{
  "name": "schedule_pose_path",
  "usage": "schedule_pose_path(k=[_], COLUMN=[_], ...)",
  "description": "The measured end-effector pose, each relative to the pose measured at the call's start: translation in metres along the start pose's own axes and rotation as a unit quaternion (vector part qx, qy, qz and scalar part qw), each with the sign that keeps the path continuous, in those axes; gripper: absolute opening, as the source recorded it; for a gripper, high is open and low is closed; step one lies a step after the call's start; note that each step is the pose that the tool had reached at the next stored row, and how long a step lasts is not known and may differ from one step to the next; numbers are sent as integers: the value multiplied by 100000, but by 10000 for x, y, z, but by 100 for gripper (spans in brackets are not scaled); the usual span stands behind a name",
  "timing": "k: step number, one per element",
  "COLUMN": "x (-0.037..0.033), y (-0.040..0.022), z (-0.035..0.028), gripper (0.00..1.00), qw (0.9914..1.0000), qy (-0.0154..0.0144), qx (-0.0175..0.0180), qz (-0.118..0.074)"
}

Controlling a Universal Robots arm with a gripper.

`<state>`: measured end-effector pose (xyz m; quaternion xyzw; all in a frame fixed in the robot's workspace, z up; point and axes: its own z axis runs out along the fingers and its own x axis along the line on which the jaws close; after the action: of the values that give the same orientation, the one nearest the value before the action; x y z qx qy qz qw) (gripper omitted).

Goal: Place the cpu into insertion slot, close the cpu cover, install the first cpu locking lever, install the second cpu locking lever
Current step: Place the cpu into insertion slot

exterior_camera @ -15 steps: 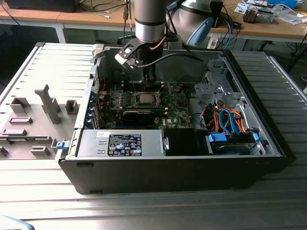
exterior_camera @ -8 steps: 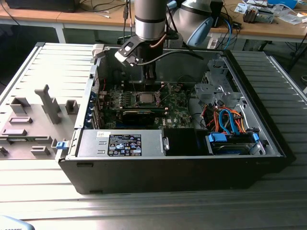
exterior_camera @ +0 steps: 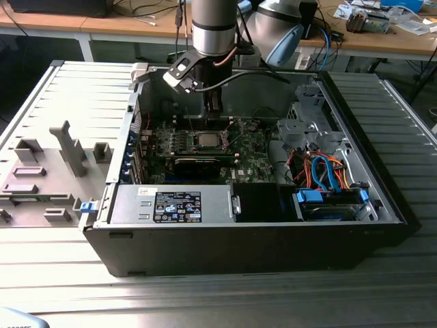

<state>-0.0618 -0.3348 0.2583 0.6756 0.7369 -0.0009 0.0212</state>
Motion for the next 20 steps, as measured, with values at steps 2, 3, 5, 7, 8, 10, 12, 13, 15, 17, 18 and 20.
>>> schedule_pose_path(k=[2, 3, 5, 7, 8, 10, 12, 13, 15, 17, 18, 20], x=[-1, -1, -2, -2, -3, -4, -5, -6, -6, -6, -6, -6], y=[0, 1, 1, 2, 2, 3, 5, 5, 6, 6, 6, 5], z=[-13, -20, -45, -66, -86, -110, -157, -171, -195, -195, -196, -196], gripper=[11, 11, 11, 11, 11, 11, 11, 11, 11, 11, 11, 11], qw=[100000, 100000, 100000, 100000, 100000, 100000, 100000, 100000, 100000, 100000, 100000, 100000], qy=[-6, -5, -4, -3, -2, -3, -3, -4, 8, 10, 3, 4], qx=[-2, -2, -5, -5, -3, -4, -4, -4, -11, -11, -2, -2], qz=[2, 3, 2, 0, 1, 1, 1, 0, -2, 0, -2, 0])
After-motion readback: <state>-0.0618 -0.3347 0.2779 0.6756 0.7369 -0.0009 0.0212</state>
